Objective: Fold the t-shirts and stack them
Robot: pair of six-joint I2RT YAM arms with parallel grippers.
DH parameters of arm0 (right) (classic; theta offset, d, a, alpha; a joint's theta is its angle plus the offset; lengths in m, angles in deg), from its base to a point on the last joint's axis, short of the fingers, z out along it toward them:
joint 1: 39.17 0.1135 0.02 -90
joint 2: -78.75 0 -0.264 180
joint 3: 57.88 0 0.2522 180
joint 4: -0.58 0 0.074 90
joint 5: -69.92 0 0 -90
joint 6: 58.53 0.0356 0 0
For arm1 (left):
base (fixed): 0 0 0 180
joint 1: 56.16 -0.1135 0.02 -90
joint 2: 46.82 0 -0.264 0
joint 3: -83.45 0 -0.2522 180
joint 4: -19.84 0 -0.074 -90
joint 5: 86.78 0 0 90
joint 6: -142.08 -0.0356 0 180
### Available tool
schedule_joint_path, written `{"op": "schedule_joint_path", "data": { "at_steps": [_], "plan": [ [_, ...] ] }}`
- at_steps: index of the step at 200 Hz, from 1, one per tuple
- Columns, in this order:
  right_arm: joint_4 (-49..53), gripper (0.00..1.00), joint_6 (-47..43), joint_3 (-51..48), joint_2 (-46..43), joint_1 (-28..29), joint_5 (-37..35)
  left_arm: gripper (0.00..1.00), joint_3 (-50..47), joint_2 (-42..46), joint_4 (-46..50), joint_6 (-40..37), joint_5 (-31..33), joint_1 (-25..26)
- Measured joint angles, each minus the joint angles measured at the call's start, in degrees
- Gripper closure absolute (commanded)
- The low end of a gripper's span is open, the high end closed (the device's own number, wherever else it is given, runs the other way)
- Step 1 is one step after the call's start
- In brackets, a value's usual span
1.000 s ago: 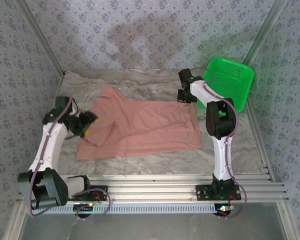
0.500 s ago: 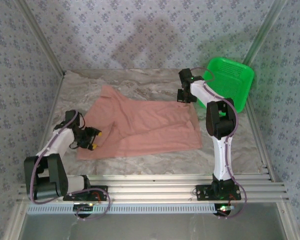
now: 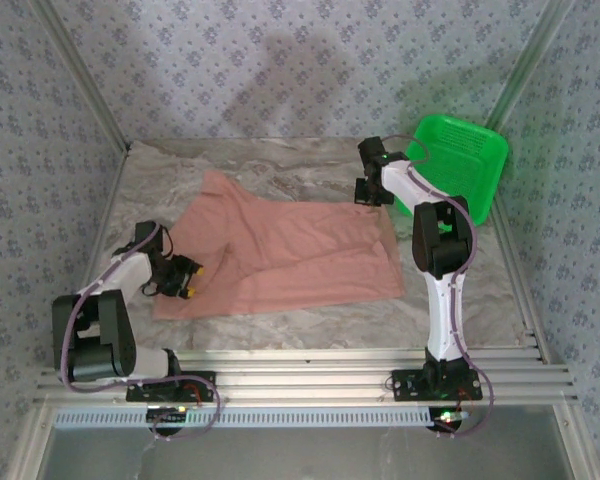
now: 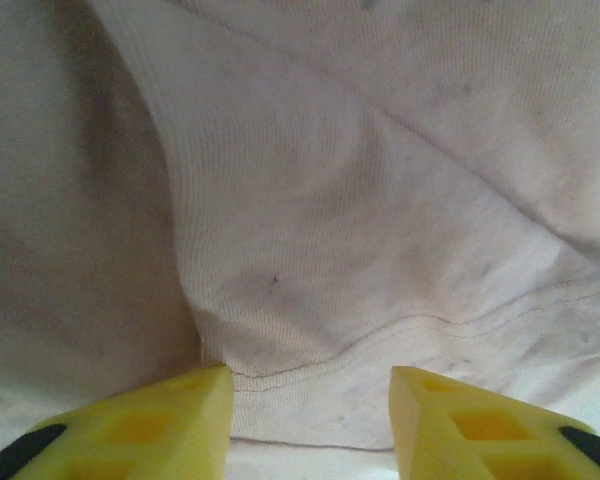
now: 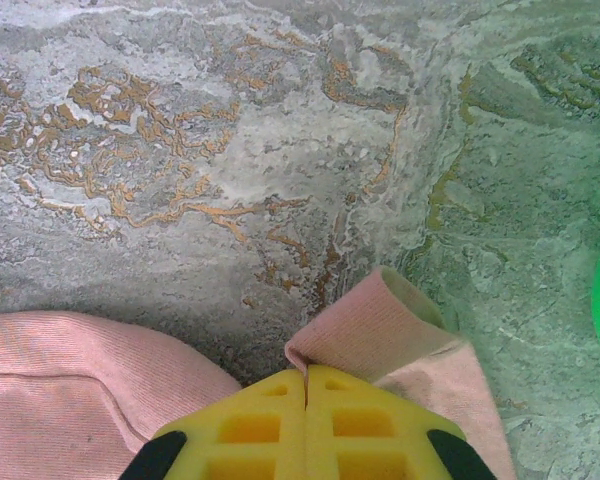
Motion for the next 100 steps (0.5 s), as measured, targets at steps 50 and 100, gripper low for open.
{"op": "schedule_joint_path", "data": {
  "at_steps": [50, 100],
  "plan": [
    [0.0, 1.0, -0.02, -0.02, 0.0, -0.07, 0.02, 0.95, -0.35, -0.7, -1.68, 0.59, 0.09, 0.11],
    [0.02, 1.0, -0.04, -0.02, 0.0, -0.17, 0.24, 0.83, -0.33, -0.42, -1.68, 0.09, 0.07, 0.46]
  ]
}}
